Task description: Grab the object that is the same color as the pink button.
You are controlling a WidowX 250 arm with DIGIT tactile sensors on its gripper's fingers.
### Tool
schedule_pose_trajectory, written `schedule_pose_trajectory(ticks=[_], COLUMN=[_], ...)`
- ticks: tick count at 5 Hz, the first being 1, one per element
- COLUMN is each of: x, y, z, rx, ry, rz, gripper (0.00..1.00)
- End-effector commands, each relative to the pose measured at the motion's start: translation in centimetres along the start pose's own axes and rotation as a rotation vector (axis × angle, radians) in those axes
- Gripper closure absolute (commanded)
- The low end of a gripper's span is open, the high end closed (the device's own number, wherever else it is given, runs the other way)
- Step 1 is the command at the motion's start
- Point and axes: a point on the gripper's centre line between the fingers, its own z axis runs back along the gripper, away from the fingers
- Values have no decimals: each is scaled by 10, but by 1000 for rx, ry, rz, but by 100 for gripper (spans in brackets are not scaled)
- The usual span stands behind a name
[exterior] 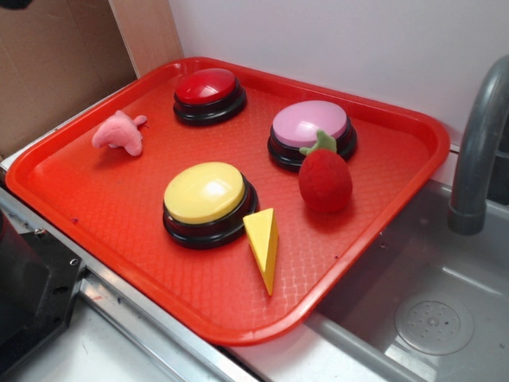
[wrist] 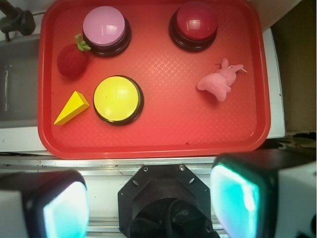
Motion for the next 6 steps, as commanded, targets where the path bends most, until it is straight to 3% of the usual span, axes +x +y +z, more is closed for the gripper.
schedule_pose_trajectory(ticks=[1,2,3,4,6], x=[0,8,18,28,50], y=[0,24,51,77,115], z=[0,-13,-31,-52,-107], rx=[0,-23,-7,73,125], ry=[0,17,-6,10,-82], rz=[0,173,354,521,836], gripper=[0,0,0,0,0])
